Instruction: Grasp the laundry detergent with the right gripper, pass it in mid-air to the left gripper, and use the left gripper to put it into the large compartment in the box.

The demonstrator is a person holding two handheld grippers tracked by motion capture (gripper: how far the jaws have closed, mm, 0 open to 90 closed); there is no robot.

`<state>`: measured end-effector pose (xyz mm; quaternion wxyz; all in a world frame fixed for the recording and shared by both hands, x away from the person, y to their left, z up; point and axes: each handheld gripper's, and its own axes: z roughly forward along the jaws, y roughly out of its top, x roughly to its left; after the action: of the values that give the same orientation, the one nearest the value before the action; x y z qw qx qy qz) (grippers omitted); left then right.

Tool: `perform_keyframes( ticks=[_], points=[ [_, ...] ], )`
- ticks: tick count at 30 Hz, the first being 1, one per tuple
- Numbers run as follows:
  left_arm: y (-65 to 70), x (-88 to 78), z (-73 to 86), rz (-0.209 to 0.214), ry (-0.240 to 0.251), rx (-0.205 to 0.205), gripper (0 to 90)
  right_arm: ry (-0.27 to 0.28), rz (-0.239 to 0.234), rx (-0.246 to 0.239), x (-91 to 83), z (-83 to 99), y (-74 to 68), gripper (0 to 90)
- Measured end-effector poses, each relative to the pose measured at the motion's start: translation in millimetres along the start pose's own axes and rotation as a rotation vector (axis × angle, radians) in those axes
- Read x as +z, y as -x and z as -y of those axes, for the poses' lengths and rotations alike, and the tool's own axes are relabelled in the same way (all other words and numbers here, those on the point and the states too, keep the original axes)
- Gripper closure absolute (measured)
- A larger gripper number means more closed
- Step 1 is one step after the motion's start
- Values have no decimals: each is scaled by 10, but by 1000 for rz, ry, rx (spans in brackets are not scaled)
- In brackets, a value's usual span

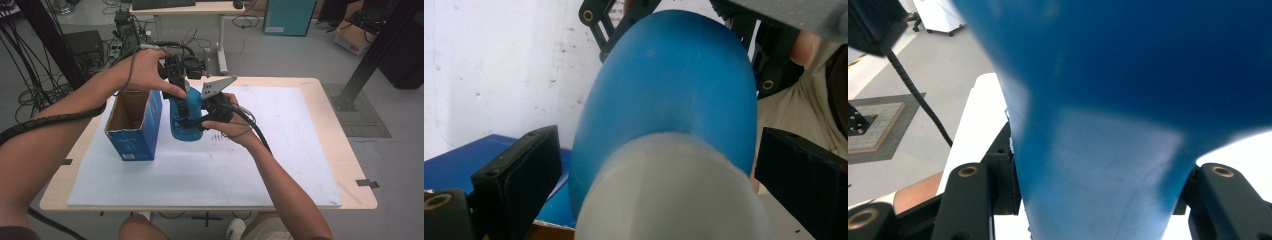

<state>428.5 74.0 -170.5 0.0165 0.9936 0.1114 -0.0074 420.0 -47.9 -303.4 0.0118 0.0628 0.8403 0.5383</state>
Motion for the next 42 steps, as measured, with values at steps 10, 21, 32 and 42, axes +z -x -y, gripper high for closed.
perform_keyframes(
  ticks=[10,21,32,42],
  points=[
    [9,-19,3,0,3,4,55,2,3,0,-1,-5,-13,432],
    [10,-14,-10,11,-3,7,55,6,3,-4,-16,-2,-7,431],
    [9,14,-25,18,-12,9,55,5,-2,-8,-10,10,-7,431],
    [16,-15,-40,8,-7,13,55,8,-3,-1,-10,15,-10,431]
  ],
)
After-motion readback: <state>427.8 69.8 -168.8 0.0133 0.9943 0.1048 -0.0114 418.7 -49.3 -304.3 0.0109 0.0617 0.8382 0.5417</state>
